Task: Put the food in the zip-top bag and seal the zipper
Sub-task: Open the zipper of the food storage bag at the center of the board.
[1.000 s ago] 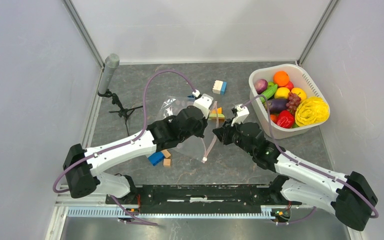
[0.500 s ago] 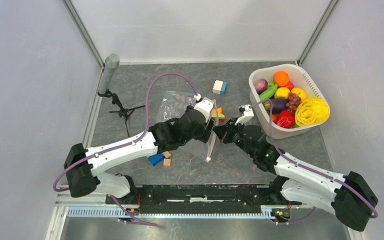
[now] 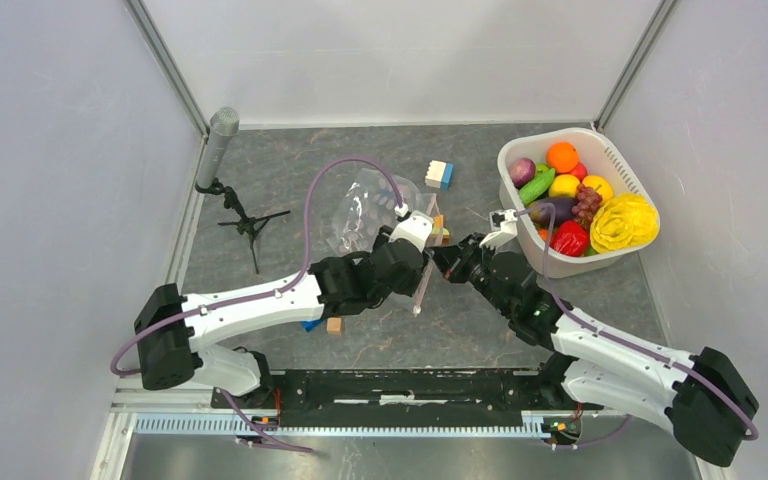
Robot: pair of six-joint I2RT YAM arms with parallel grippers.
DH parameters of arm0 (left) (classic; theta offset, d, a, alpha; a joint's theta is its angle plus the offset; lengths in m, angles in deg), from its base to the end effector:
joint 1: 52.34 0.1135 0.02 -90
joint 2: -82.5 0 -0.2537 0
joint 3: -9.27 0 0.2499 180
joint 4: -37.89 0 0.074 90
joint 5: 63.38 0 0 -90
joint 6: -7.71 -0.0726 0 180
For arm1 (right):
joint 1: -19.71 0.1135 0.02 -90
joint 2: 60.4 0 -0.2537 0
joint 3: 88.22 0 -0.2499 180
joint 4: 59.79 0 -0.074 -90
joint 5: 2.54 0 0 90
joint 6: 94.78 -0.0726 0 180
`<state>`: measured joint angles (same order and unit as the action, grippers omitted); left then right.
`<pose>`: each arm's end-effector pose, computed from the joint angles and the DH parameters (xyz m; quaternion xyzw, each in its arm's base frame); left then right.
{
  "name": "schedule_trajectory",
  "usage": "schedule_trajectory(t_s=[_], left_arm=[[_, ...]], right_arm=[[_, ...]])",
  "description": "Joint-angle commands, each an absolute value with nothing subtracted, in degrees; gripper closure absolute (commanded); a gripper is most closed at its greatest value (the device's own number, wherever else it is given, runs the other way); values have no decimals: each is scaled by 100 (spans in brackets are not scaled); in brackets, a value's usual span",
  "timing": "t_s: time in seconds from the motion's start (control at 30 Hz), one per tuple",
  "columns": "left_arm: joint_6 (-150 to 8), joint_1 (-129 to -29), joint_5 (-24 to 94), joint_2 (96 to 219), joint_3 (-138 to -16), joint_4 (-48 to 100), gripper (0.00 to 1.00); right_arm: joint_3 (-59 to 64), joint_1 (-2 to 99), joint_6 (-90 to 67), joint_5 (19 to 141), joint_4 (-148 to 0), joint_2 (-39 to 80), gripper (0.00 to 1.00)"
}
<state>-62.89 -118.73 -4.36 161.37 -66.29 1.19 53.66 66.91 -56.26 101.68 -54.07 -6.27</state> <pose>0.1644 -0.2827 0.2604 0.2447 0.8460 -0.0998 0.4631 0.1854 0.1740 0.2244 0.1077 0.7583 0.4205 0.4864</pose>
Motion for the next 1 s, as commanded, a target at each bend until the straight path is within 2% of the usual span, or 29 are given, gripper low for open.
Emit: schedule_trajectory(t_s=[0.0,0.27,0.5,0.63,0.8,0.97], left_arm=[[-6050,-11923,-1046,16076,-6478,169,40],[-6090,-11923,-810,15979,-6194,831,45],[-6141,-11914,3,15733,-5800,1745,71],[-6111,-11888,65,15586,-5675,1873,85],[-6136,-11799,-125,15411,-5671,1755,97],[-6359,-11761,-441,15228,-5981,1131,98]], right_arm=[[5451,6690,-5791,10392,-5354,-860,100],[5293,6689,-5496,10237,-5634,-857,100],[5407,6692,-5473,10170,-5616,-874,100],[5386,6690,-5391,10164,-5689,-853,100],[5249,6684,-5071,9932,-5788,-666,100],[4598,6533,-4224,9890,-6897,-334,100]])
